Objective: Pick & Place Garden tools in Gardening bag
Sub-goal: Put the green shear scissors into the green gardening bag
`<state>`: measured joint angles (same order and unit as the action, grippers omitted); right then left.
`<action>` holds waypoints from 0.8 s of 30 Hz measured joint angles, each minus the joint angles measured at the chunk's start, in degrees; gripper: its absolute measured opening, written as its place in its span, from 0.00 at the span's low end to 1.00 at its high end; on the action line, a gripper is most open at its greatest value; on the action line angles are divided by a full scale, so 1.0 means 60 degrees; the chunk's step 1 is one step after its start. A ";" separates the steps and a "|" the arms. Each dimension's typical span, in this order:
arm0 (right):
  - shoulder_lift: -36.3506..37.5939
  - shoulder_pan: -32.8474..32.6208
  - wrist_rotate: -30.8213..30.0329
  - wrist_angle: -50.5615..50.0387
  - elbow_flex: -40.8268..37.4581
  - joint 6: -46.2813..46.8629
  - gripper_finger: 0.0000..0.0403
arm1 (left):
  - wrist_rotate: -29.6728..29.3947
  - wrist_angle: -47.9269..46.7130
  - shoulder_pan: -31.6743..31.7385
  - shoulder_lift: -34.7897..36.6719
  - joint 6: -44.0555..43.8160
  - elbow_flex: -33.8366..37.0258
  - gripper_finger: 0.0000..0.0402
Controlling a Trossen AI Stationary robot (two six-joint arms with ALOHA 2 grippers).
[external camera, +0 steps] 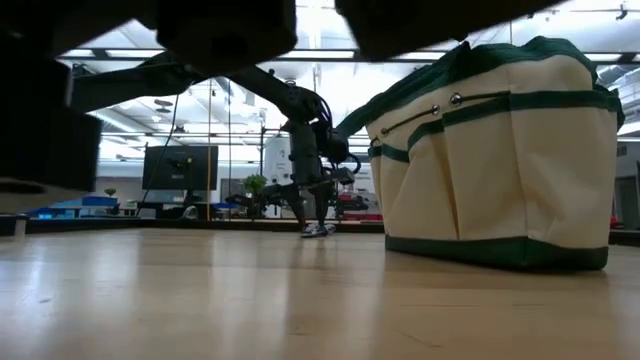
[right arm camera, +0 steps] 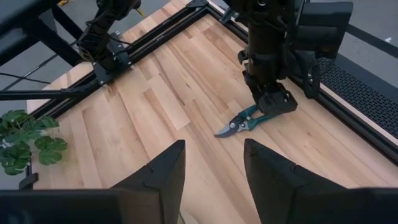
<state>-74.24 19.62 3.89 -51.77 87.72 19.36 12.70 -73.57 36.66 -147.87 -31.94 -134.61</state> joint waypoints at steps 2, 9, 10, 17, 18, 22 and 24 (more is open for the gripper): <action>0.0000 0.0000 0.0003 0.0018 0.0000 -0.0001 0.41 | 0.0051 0.0034 0.0033 0.0000 -0.0026 0.0000 0.44; 0.0000 0.0000 0.0003 0.0036 0.0000 0.0000 0.41 | 0.0614 -0.0022 0.0223 -0.0059 -0.0131 0.0004 0.44; 0.0000 0.0000 0.0003 0.0036 0.0000 -0.0001 0.41 | 0.0680 -0.0052 0.0244 -0.0062 -0.0138 0.0004 0.44; 0.0000 0.0000 0.0003 0.0036 0.0000 -0.0001 0.41 | 0.0316 -0.0108 0.0300 -0.0062 -0.0176 0.0004 0.44; 0.0000 0.0000 0.0003 0.0040 0.0000 -0.0001 0.41 | 0.0243 -0.0164 0.0300 -0.0062 -0.0218 0.0004 0.44; 0.0000 0.0000 0.0003 0.0047 0.0000 -0.0001 0.41 | 0.0252 -0.0185 0.0300 -0.0062 -0.0242 0.0004 0.44; 0.0000 0.0000 0.0003 0.0047 0.0000 -0.0001 0.41 | 0.0441 -0.0248 0.0319 -0.0062 -0.0099 0.0004 0.44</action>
<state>-74.24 19.62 3.90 -51.48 87.72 19.35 15.34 -75.06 38.57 -148.24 -32.54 -134.58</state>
